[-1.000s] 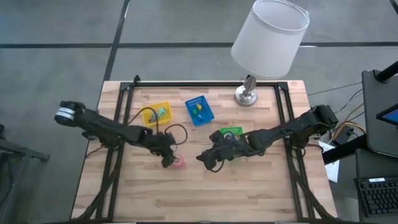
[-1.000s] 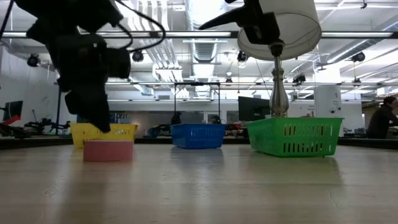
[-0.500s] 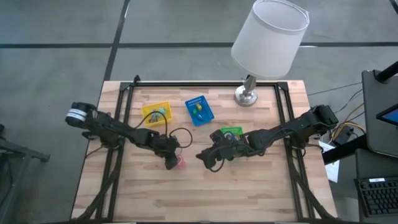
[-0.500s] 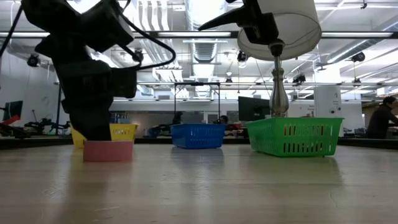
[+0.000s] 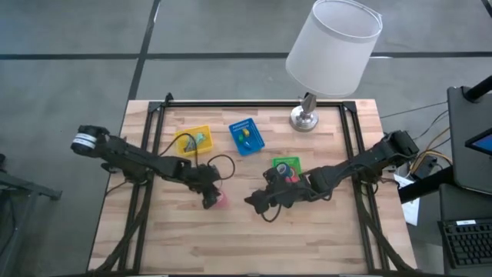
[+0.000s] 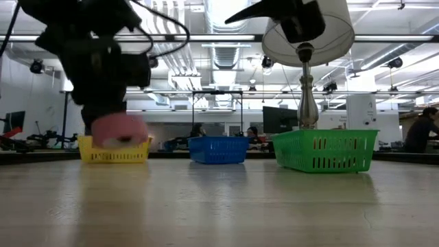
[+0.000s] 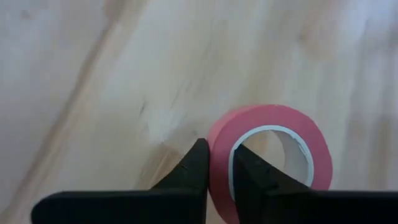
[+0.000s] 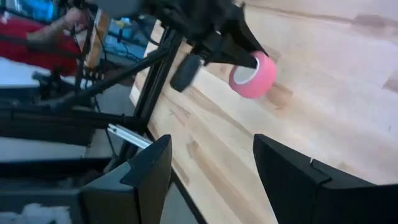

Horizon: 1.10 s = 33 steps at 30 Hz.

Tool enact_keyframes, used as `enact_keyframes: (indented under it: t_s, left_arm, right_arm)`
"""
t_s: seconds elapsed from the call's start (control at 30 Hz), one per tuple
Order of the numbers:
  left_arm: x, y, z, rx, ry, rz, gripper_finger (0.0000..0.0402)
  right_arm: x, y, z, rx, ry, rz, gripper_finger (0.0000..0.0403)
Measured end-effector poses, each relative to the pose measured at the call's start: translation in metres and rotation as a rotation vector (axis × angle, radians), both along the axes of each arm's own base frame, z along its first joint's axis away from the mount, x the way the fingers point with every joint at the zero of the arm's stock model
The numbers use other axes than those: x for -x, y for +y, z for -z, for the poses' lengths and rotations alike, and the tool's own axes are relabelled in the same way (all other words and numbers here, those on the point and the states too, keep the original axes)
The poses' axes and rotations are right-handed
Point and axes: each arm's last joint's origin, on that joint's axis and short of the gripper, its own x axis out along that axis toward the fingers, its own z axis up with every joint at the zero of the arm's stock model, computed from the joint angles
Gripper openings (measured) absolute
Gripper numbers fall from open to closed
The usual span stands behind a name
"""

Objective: Pick and place Stapler, Stapler remover, tape
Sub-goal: Put the pink tape into the green bin

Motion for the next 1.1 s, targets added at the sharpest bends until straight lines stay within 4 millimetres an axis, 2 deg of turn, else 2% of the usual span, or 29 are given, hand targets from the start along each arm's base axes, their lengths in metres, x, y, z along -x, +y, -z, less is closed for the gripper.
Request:
enact_keyframes:
  t_s: [0.1,0.3,0.53,0.8,1.1]
  left_arm:
    - [0.002,0.002,-0.016,-0.010,-0.077,-0.045,0.0054]
    - [-0.003,0.004,-0.056,-0.085,-0.221,-0.084,0.0052]
    - [-0.018,0.002,-0.092,-0.144,-0.298,-0.048,0.0052]
    - [-0.023,0.000,-0.107,-0.174,-0.291,-0.024,0.0052]
    - [-0.023,0.000,-0.109,-0.176,-0.289,-0.027,0.0053]
  right_arm:
    - [0.002,0.004,0.001,-0.057,-0.004,0.065,0.0221]
    - [0.002,-0.002,0.010,-0.184,0.016,0.163,0.0230]
    - [-0.019,-0.009,0.022,-0.207,-0.075,0.189,0.0250]
    - [-0.030,-0.017,0.032,-0.210,-0.084,0.219,0.0253]
    - [-0.032,-0.018,0.032,-0.180,-0.091,0.209,0.0213]
